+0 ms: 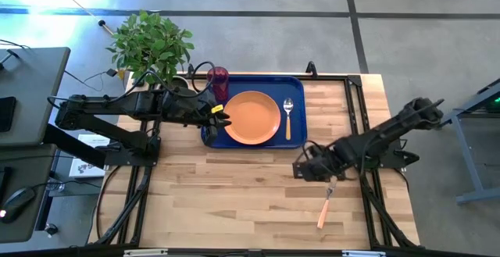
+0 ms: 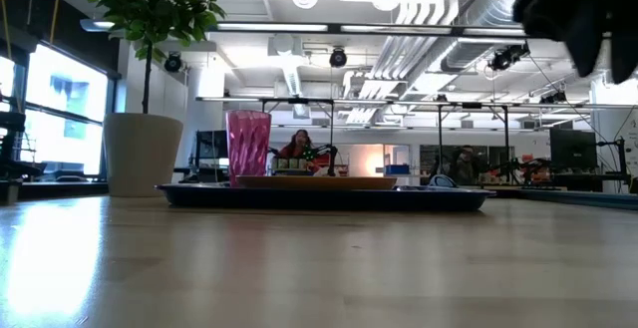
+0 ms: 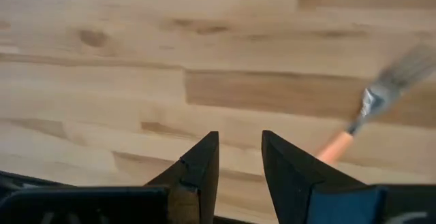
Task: Pick and place plate/cup/fork/spoon on tray
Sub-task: Put the orange fork on the blue serving tray beside the orange spoon
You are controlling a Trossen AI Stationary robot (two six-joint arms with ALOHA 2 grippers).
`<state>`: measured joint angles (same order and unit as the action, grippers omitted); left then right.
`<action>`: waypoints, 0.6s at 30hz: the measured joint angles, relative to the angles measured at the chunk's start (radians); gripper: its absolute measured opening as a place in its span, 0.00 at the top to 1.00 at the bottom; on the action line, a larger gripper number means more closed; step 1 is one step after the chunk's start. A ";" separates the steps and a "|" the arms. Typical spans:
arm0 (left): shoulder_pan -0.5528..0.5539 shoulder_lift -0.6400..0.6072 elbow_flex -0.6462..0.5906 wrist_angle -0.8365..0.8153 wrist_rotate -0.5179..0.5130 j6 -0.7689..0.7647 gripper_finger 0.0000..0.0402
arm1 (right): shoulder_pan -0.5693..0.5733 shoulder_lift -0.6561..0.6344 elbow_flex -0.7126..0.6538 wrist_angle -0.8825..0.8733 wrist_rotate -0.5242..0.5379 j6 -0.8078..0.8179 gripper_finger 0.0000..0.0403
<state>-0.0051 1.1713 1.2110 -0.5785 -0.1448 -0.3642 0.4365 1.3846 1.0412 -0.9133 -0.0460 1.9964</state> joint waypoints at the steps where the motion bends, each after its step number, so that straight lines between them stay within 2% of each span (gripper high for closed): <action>1: 0.000 0.000 0.000 0.000 0.000 -0.001 0.74 | 0.018 0.000 0.000 -0.010 0.000 0.026 0.75; 13: 0.000 0.000 0.000 0.000 0.000 -0.001 0.74 | 0.216 0.012 0.000 -0.100 0.000 0.247 0.75; 18: 0.000 0.000 0.000 0.000 0.000 -0.001 0.74 | 0.273 0.049 0.000 -0.092 0.000 0.263 0.75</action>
<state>-0.0051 1.1713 1.2110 -0.5782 -0.1448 -0.3653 0.7092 1.4331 1.0409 -1.0053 -0.0460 2.2597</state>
